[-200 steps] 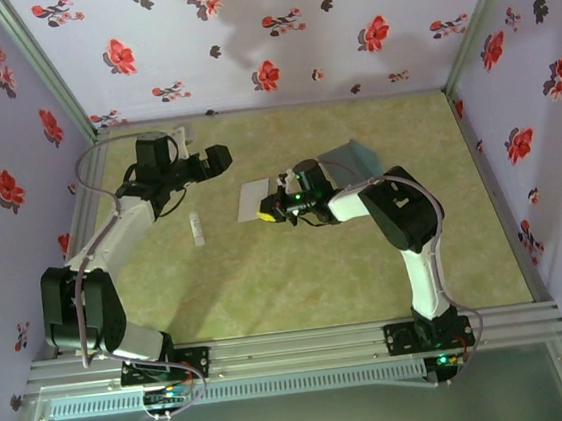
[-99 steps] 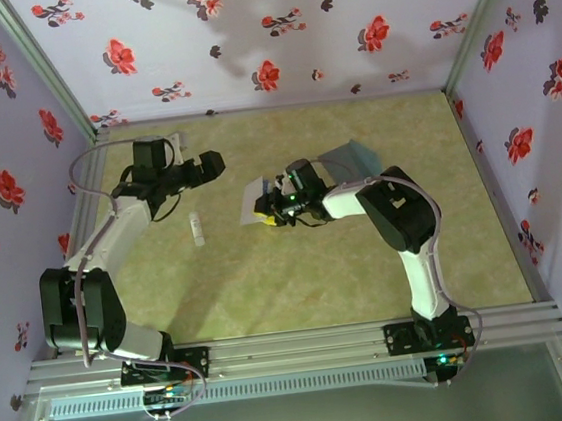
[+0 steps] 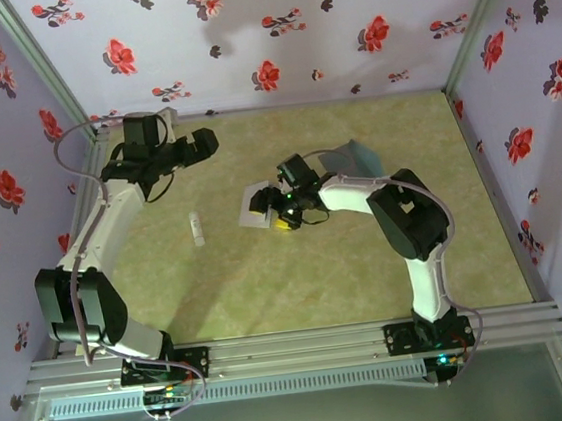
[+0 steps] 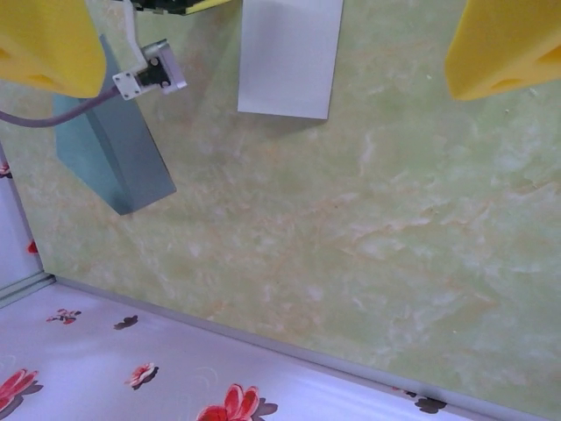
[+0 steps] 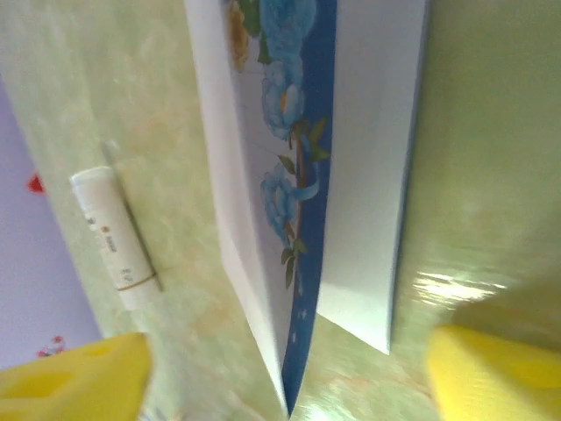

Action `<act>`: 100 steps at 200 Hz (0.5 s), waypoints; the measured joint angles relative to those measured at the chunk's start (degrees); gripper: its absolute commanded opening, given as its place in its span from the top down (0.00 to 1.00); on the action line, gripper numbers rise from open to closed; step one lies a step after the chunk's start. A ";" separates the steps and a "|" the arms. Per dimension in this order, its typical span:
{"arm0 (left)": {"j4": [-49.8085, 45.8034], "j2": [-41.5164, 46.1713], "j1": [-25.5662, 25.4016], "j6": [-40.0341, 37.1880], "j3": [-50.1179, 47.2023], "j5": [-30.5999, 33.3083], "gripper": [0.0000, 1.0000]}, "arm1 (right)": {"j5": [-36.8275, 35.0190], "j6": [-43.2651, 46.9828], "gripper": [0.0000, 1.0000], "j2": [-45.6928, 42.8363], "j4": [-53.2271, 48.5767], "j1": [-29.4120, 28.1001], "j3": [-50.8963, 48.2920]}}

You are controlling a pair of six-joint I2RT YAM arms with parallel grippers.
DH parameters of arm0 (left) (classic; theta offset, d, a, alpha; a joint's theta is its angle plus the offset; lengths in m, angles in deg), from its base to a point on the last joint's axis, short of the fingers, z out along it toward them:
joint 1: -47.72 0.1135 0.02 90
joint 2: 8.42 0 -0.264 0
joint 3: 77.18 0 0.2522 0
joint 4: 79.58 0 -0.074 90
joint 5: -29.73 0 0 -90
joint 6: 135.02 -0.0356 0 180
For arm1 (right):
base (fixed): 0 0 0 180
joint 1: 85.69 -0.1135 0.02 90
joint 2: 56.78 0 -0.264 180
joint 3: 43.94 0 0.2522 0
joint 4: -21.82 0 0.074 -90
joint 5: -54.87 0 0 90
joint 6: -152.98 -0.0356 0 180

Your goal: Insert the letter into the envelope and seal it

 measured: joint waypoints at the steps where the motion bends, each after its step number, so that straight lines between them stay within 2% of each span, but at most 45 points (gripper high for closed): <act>1: -0.07 -0.09 0.00 -0.04 0.15 0.00 0.00 | 0.07 0.39 0.01 -0.04 -0.20 0.00 0.11; 51: -1.66 -0.96 0.00 -3.45 2.12 1.44 0.00 | -7.08 3.37 0.01 -4.35 -8.55 0.00 2.14; 100: -1.44 -0.92 0.00 -4.94 -0.90 2.08 0.00 | -15.65 11.78 0.01 -12.09 -19.17 0.74 6.49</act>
